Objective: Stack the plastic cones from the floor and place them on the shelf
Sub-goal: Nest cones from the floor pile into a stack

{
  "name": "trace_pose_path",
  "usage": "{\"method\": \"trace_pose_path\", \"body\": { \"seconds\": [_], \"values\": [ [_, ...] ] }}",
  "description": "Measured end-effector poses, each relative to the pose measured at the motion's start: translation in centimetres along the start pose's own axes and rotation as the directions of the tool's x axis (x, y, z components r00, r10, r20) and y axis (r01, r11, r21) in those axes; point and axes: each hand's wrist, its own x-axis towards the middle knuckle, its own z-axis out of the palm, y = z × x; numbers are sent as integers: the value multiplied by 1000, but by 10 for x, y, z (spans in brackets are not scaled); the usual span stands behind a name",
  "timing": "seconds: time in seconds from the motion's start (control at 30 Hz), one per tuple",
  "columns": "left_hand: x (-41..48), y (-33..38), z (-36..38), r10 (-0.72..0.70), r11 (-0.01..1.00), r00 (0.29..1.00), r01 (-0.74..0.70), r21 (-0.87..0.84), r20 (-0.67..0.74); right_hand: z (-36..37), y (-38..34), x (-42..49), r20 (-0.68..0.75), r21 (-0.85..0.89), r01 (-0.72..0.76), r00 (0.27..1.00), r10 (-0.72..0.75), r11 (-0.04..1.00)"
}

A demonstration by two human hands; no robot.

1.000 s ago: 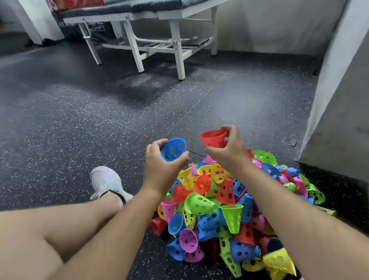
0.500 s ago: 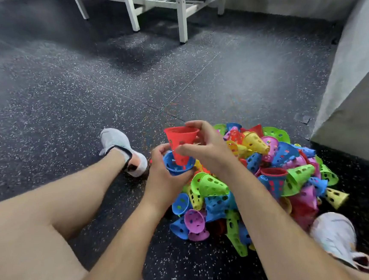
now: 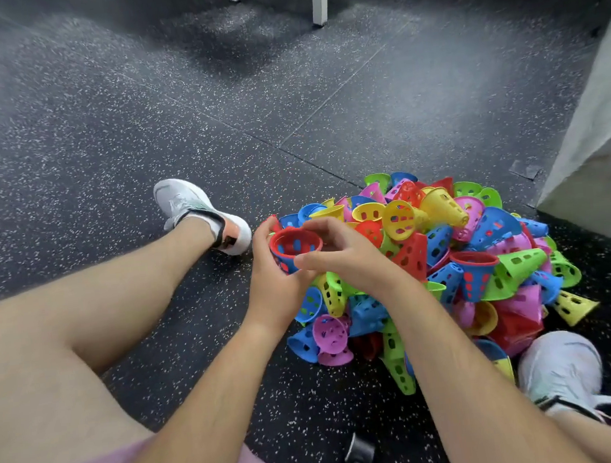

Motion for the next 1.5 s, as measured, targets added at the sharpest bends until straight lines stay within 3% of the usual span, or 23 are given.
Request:
{"method": "trace_pose_path", "body": {
  "seconds": [0.1, 0.17, 0.23, 0.3, 0.5, 0.63, 0.7, 0.93, 1.0, 1.17, 1.33, 1.5],
  "values": [
    [1, -12, -11, -73, 996, 997, 75, 52, -40, 18, 11, 6, 15, -101, -51, 998, 53, 994],
    [3, -24, -20, -128, 986, 985, 139, 94, -117, 36, 21, 13, -50, -163, -76, 996, 69, 984],
    [5, -39, -35, -191, 962, 954, 229, 148, -231, 50, 31, 19, -170, -294, -64, 985, 14, 954],
    [8, -61, -52, -269, 924, 913, 335, 186, -308, 62, 40, 23, -202, -455, -60, 979, -37, 889],
    [0, -117, -93, -407, 829, 844, 502, 247, -348, 96, 87, 36, 22, -807, 17, 1000, 1, 591],
    [-2, -137, -98, -440, 799, 844, 524, 294, -307, 114, 112, 47, 213, -943, 189, 975, 63, 272],
    [0, -141, -97, -428, 801, 858, 506, 321, -285, 120, 121, 52, 242, -965, 226, 963, 119, 137],
    [1, -143, -89, -422, 805, 888, 459, 377, -181, 129, 130, 60, 179, -983, 181, 974, 138, -1],
    [-1, -142, -89, -414, 819, 894, 448, 359, -173, 128, 129, 61, 183, -983, 181, 980, 74, 31],
    [-7, -136, -93, -394, 846, 903, 428, 318, -169, 119, 126, 50, 110, -944, 154, 981, -162, 291],
    [-8, -123, -95, -357, 883, 921, 387, 267, -156, 105, 115, 40, 80, -934, 185, 942, -326, 307],
    [-10, -118, -90, -356, 903, 925, 378, 205, -136, 95, 88, 32, -98, -758, 191, 912, -398, 624]
  ]
}}
